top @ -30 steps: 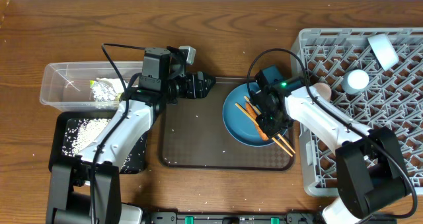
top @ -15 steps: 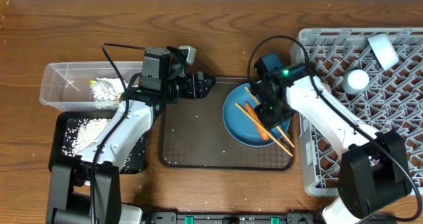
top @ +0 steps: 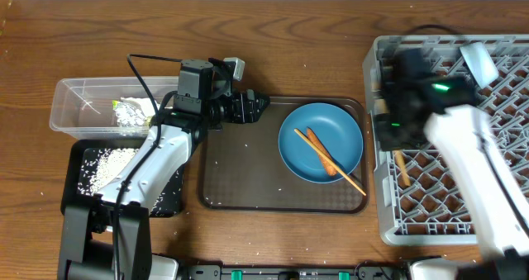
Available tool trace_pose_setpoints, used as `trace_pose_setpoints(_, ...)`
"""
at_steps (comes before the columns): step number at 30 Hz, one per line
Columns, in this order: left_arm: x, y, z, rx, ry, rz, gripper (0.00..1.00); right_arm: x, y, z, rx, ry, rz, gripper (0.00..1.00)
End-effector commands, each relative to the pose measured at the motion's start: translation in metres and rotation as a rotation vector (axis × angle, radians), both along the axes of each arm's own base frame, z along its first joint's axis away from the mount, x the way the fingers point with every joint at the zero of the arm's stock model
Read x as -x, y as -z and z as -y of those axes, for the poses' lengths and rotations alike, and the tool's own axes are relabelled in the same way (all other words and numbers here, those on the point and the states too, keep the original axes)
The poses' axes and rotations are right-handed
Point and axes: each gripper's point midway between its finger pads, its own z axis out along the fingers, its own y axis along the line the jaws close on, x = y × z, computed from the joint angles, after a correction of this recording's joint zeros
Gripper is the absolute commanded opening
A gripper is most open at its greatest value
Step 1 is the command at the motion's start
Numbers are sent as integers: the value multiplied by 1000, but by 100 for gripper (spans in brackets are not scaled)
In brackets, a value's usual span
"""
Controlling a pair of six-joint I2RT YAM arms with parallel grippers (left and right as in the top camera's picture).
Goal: Sort waste into correct bins and load items into the dishwasher rack
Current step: 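Lift the chopstick and carry it right to the grey rack, then insert the chopstick upright into the rack and release it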
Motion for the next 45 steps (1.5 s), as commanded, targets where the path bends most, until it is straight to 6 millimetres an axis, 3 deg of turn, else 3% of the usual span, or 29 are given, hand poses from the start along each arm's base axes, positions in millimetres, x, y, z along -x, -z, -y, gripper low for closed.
trace_pose_setpoints(1, 0, 3, -1, -8, -5, -6, 72, 8, -35, 37, 23, 144, 113, 1)
trace_pose_setpoints(4, 0, 3, -1, -8, -5, -6, 72, 26, -54, 64, 29, 222, 163, 1)
trace_pose_setpoints(8, 0, 3, -1, -8, -5, -5, 72, 43, -67, 83, 31, 306, 200, 1)
trace_pose_setpoints(12, 0, 3, -1, -8, -5, -6, 72, 48, -68, 93, 47, 346, 207, 1)
trace_pose_setpoints(21, 0, 3, -1, -9, -5, -5, 72, 50, -28, 89, 27, 338, 139, 1)
trace_pose_setpoints(25, 0, 4, -1, -9, -5, -6, 72, 48, -14, 96, 66, 345, 136, 1)
trace_pose_setpoints(36, 0, 4, -2, -11, -7, -5, 72, 17, -23, 107, 173, 87, 236, 1)
trace_pose_setpoints(45, -3, 9, -9, -50, -44, -9, 72, 11, -21, 98, 108, 113, 254, 1)
